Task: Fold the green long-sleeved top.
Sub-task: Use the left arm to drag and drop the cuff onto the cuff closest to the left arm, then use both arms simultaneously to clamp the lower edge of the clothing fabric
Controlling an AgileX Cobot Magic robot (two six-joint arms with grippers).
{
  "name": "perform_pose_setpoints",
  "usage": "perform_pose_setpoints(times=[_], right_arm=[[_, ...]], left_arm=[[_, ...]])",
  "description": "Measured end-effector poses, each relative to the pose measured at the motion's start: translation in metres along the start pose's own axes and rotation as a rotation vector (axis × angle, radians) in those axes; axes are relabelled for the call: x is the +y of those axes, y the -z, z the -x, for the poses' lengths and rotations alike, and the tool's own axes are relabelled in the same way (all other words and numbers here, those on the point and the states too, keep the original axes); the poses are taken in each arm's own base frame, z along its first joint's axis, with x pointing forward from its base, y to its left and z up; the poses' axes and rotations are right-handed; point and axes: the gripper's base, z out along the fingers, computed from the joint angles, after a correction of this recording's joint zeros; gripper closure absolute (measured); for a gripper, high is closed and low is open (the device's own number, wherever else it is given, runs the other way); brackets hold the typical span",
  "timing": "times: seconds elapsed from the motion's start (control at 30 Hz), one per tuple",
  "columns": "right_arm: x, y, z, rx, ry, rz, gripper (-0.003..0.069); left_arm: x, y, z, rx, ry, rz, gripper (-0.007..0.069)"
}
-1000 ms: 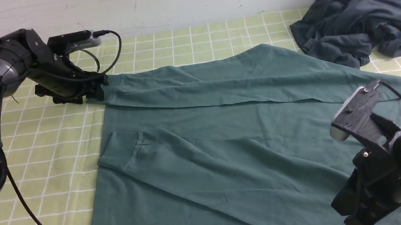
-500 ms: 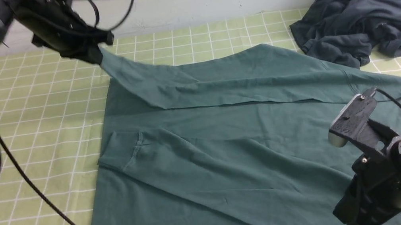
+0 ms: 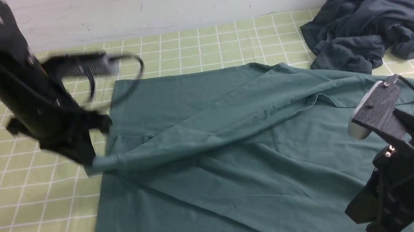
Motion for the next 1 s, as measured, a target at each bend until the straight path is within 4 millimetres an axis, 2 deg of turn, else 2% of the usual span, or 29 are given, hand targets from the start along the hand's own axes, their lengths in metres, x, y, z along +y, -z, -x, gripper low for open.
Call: perform_pose_setpoints(times=[0.07,0.1,0.13,0.17,0.3,0.4,0.5,0.53,0.6,0.67,0.83,1.0], right_arm=[[0.001,0.000,0.000,-0.005,-0.010,0.009,0.0669],[0.001,0.000,0.001,-0.005,-0.016,0.016,0.0669],[0.002,0.000,0.000,-0.005,-0.018,0.018,0.0669],[0.003,0.000,0.001,-0.005,-0.026,0.029,0.0669],[0.003,0.000,0.001,-0.006,-0.030,0.034,0.0669],[0.003,0.000,0.001,-0.008,-0.018,0.034,0.0669],[0.003,0.000,0.001,-0.008,0.011,0.033,0.0669],[0.003,0.000,0.001,-0.008,0.013,0.033,0.0669],[0.003,0.000,0.001,-0.007,0.018,0.034,0.0669],[0.004,0.000,0.000,-0.004,0.019,0.037,0.0669],[0.004,0.000,0.000,0.001,0.034,0.042,0.0669],[0.004,0.000,0.000,0.001,0.050,0.042,0.0669]], left_arm=[[-0.004,-0.015,-0.008,0.037,-0.036,0.001,0.0587],[-0.007,-0.022,-0.013,0.064,-0.069,0.003,0.0552],[-0.008,-0.023,-0.014,0.071,-0.077,0.007,0.0539],[-0.009,-0.025,-0.016,0.092,-0.104,0.025,0.0470],[-0.008,-0.020,-0.020,0.115,-0.103,0.056,0.0313],[-0.025,-0.017,-0.032,0.135,-0.123,0.038,0.0207],[-0.056,-0.015,-0.051,0.119,-0.278,0.022,0.0182],[-0.058,-0.016,-0.053,0.123,-0.299,0.020,0.0181],[-0.082,-0.025,-0.075,0.118,-0.507,0.023,0.0176],[-0.092,-0.036,-0.092,0.165,-0.624,0.021,0.0174],[-0.090,-0.067,-0.129,0.284,-0.726,0.013,0.0174],[-0.082,-0.084,-0.143,0.257,-0.759,0.047,0.0178]])
